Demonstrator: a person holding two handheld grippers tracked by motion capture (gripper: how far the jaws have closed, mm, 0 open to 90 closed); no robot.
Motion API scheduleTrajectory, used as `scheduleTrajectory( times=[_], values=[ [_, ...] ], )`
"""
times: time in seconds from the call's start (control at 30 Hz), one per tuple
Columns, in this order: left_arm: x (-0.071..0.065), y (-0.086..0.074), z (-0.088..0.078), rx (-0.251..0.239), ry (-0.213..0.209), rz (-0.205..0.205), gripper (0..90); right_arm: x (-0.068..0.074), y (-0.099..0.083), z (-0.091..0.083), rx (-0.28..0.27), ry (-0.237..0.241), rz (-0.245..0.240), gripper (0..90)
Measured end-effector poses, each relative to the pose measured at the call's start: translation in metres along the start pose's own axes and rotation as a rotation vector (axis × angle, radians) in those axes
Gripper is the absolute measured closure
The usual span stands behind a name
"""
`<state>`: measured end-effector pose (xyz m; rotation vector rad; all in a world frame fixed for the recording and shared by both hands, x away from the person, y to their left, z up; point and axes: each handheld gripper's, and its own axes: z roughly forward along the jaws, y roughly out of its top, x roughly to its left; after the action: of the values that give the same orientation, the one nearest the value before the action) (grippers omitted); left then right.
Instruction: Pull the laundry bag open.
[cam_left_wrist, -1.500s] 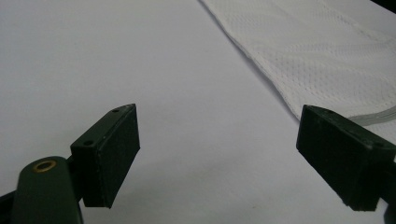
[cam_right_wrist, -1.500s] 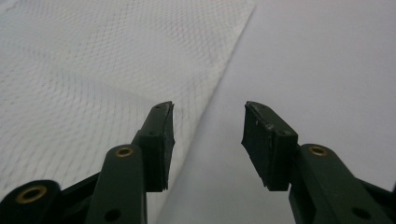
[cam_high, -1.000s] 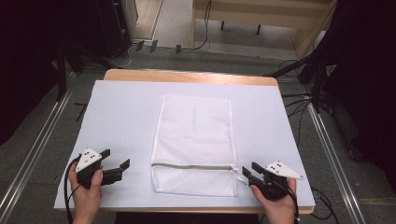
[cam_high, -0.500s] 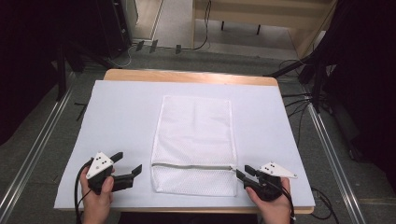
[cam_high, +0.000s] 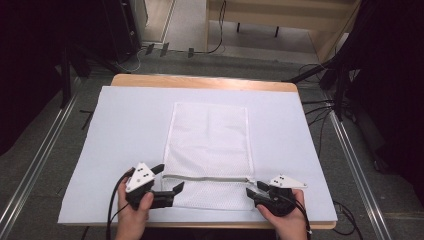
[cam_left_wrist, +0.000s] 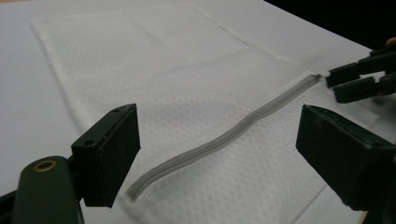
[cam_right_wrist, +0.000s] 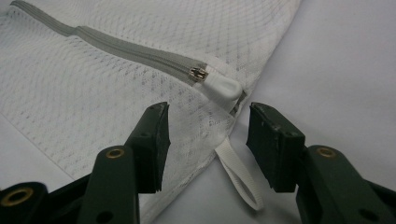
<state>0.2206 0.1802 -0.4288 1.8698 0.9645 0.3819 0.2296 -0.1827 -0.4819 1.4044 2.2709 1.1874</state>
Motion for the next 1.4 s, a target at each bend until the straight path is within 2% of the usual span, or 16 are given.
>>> scheduleTrajectory(
  times=[0.17, 0.4, 0.47, 0.5, 0.57, 0.63, 0.7, 0.8, 0.83, 0.9, 0.97, 1.03, 1.13, 1.2, 1.3, 1.4],
  values=[
    [-0.017, 0.012, 0.027, 0.033, -0.058, 0.001, 13.9, -0.002, 0.0, 0.001, -0.006, -0.008, 0.003, 50.1],
    [-0.039, 0.025, 0.062, 0.061, -0.116, 0.0, 14.0, -0.001, 0.0, 0.005, -0.019, 0.0, -0.031, 52.6],
    [-0.045, 0.028, 0.071, 0.069, -0.132, -0.001, 14.3, 0.002, 0.0, 0.007, -0.024, -0.015, -0.048, 55.9],
    [-0.045, 0.028, 0.071, 0.069, -0.132, -0.001, 14.4, 0.003, 0.0, 0.008, -0.025, -0.026, -0.056, 59.4],
    [-0.055, 0.032, 0.085, 0.089, -0.151, 0.01, 14.5, 0.006, 0.0, 0.009, -0.023, -0.074, -0.077, 69.6],
    [-0.062, 0.035, 0.094, 0.1, -0.173, 0.015, 14.9, 0.005, 0.001, 0.009, -0.014, -0.082, -0.095, 74.5],
    [-0.07, 0.037, 0.102, 0.121, -0.166, 0.028, 19.6, 0.0, 0.001, 0.008, -0.024, -0.073, -0.08, 82.3],
    [-0.08, 0.04, 0.114, 0.143, -0.179, 0.047, 23.7, -0.005, 0.001, 0.007, -0.033, -0.039, -0.055, 87.4],
    [-0.082, 0.041, 0.117, 0.147, -0.182, 0.047, 27.7, -0.004, 0.001, 0.007, -0.034, -0.041, -0.064, 87.8],
    [-0.084, 0.042, 0.124, 0.158, -0.178, 0.028, 44.1, -0.001, 0.001, 0.006, -0.039, -0.044, -0.089, 88.1],
    [-0.085, 0.044, 0.13, 0.184, -0.165, 0.026, 52.3, 0.002, 0.003, 0.005, -0.055, -0.04, -0.106, 88.2],
    [-0.085, 0.046, 0.135, 0.209, -0.179, 0.009, 56.0, 0.006, 0.004, 0.003, -0.071, -0.041, -0.12, 88.3],
    [-0.087, 0.05, 0.14, 0.225, -0.163, -0.006, 54.8, 0.009, 0.005, 0.0, -0.092, -0.043, -0.135, 88.4],
    [-0.088, 0.053, 0.143, 0.232, -0.138, -0.017, 49.7, 0.011, 0.006, 0.0, -0.103, -0.043, -0.139, 88.5],
    [-0.09, 0.057, 0.146, 0.223, -0.125, -0.056, 46.6, 0.013, 0.007, 0.0, -0.109, -0.037, -0.149, 88.6],
    [-0.094, 0.06, 0.149, 0.222, -0.116, -0.068, 44.7, 0.015, 0.007, 0.0, -0.11, -0.029, -0.151, 88.7]
  ],
)
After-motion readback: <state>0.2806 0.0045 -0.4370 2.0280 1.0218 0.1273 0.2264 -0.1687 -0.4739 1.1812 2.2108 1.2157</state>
